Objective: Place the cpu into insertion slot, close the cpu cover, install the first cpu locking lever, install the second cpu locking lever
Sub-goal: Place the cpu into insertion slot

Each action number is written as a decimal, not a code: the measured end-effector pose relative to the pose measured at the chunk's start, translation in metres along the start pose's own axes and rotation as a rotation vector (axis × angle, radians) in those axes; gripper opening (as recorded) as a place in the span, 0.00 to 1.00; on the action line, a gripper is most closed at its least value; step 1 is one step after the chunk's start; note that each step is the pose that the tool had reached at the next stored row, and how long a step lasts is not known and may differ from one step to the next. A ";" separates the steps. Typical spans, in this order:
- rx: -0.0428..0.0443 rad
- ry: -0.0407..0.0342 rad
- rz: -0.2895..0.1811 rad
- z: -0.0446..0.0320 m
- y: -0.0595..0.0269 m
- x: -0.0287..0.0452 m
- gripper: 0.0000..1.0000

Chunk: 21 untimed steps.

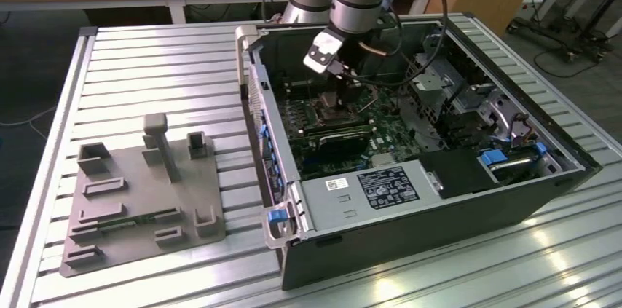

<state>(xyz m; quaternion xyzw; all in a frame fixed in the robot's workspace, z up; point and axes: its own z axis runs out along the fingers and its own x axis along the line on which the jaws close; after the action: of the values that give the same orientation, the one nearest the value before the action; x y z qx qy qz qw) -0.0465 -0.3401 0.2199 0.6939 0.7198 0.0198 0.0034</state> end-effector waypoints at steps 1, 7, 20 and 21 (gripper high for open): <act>0.0011 -0.0002 0.005 0.0012 0.0001 0.0004 0.54; 0.0084 -0.0005 0.023 0.0068 0.0003 0.0019 0.54; 0.0115 -0.0005 0.028 0.0098 0.0014 0.0022 0.54; 0.0114 -0.0004 0.028 0.0103 0.0017 0.0022 0.54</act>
<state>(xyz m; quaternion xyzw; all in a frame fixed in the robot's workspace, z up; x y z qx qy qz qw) -0.0446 -0.3376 0.2097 0.7040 0.7101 0.0155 -0.0007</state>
